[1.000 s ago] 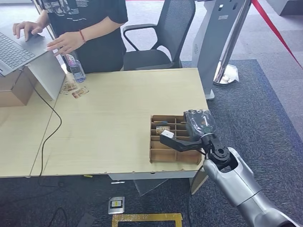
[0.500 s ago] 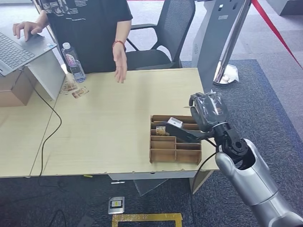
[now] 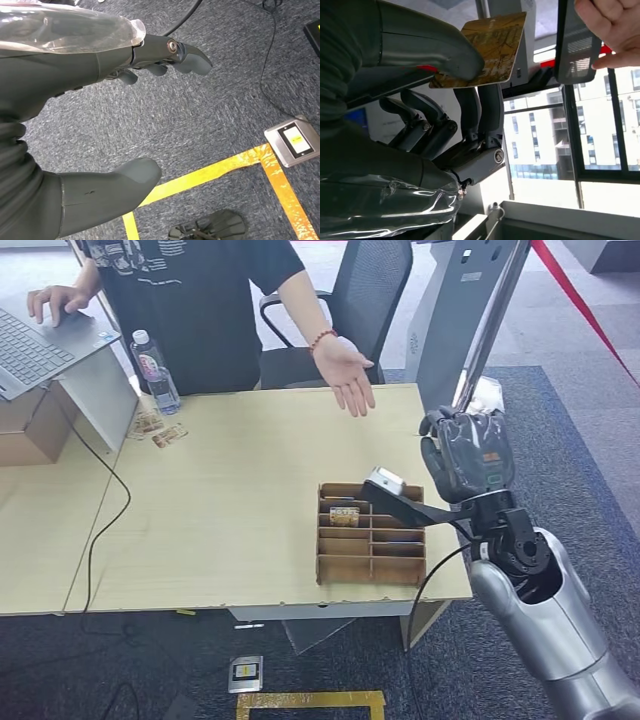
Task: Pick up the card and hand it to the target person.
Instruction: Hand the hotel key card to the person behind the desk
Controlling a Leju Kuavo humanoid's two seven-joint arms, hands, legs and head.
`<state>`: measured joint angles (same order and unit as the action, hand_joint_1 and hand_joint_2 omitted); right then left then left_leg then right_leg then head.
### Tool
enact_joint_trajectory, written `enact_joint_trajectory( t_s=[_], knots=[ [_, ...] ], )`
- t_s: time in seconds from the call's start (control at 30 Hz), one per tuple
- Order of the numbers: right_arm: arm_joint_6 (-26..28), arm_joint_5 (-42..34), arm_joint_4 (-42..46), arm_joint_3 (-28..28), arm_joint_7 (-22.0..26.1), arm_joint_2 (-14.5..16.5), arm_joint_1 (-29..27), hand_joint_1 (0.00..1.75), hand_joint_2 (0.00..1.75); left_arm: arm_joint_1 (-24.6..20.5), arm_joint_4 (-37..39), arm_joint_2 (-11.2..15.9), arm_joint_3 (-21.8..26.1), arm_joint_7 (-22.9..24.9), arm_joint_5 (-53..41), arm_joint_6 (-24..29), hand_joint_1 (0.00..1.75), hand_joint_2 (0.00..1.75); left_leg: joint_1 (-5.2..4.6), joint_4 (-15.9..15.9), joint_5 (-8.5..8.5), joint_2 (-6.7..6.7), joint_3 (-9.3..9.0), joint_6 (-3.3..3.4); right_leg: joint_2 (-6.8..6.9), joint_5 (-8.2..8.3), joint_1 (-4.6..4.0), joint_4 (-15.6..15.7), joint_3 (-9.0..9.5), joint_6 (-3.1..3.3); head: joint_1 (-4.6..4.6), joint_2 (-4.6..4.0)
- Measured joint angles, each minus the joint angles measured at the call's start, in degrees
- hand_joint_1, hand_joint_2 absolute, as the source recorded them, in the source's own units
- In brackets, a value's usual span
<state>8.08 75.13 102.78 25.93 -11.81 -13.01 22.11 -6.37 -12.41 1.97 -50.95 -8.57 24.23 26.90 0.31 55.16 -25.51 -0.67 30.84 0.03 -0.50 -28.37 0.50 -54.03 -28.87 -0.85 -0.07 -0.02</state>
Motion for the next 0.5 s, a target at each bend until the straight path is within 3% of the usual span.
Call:
enact_joint_trajectory(
  t_s=[0.5],
  knots=[
    [4.8, 6.1, -11.5, 3.7, -1.7, 3.7, 5.9, 1.75, 1.75, -1.1, 0.0, -0.3, 0.0, 1.0, -0.9, -0.4, 0.0, 1.75, 0.0, 0.0, 0.0, -0.05, 0.07, 0.0, 0.05, -0.01, -0.01, 0.0, -0.01, 0.0, 0.0, 0.0]
  ],
)
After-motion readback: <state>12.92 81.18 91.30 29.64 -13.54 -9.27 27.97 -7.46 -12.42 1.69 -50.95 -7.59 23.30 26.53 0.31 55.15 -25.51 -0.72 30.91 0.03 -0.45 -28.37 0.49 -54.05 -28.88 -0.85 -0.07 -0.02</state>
